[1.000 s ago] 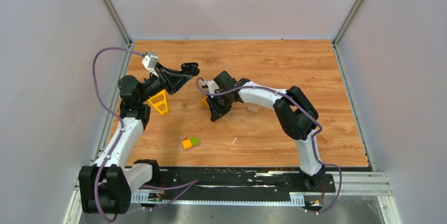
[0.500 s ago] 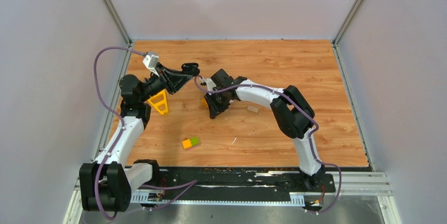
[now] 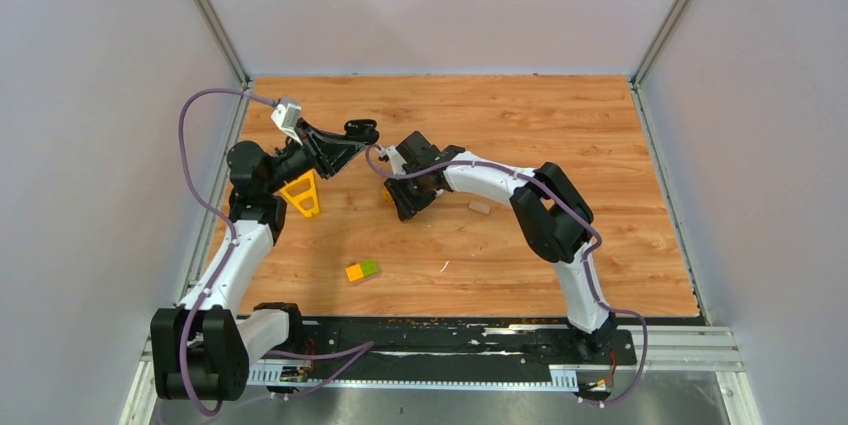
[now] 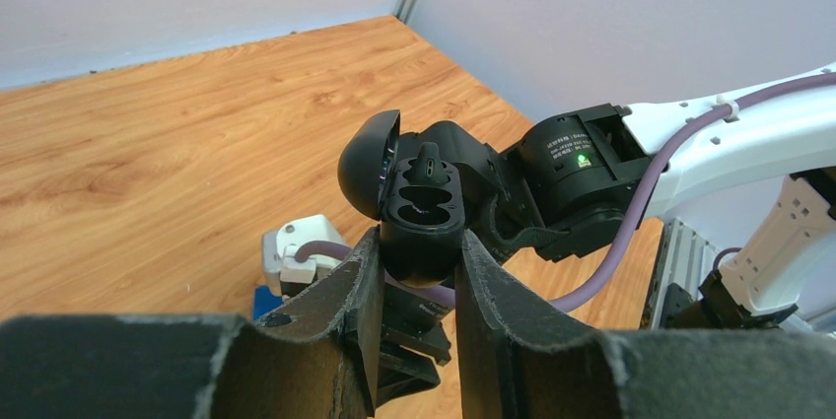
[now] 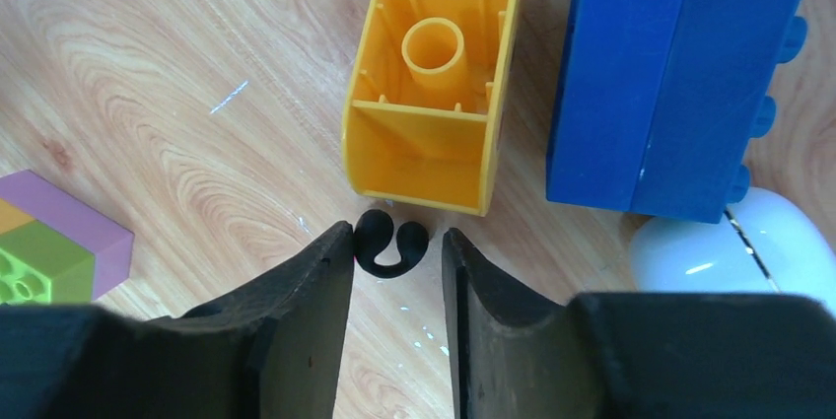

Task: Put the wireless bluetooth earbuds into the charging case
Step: Move the left earbud to the center of the board.

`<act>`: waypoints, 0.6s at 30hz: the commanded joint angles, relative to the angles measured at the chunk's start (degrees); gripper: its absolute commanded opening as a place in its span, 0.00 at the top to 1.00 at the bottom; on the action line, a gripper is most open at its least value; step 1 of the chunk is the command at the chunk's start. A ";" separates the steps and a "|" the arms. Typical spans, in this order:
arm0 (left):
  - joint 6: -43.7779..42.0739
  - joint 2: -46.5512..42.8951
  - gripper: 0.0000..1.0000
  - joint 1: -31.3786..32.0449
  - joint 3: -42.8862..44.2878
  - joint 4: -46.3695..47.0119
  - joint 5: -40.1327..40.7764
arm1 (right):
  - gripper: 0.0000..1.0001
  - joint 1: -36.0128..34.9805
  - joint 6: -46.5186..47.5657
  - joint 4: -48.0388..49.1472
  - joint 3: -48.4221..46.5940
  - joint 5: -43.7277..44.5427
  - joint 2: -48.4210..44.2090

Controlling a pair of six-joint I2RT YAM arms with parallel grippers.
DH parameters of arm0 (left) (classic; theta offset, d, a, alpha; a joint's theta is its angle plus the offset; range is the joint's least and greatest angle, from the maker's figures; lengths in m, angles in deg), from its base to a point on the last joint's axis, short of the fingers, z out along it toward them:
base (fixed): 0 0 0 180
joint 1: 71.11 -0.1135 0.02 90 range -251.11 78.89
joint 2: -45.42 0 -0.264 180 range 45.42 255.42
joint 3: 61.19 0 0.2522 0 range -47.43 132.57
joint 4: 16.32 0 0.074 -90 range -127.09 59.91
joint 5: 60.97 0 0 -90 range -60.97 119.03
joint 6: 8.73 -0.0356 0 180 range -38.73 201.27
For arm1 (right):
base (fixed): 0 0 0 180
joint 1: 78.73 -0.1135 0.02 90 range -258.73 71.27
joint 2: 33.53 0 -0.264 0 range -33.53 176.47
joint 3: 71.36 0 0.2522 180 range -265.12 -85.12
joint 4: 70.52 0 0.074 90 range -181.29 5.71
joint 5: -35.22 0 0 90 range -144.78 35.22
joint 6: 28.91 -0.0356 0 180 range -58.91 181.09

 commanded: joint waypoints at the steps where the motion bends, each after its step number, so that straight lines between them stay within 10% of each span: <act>1: 0.54 -0.02 1.00 -0.47 0.87 2.69 0.51 | 0.59 0.33 1.95 1.66 -0.59 0.00 -1.18; 18: 0.45 -0.42 1.00 -0.47 0.25 2.36 0.90 | 0.61 1.91 0.14 1.09 2.70 -2.14 -4.30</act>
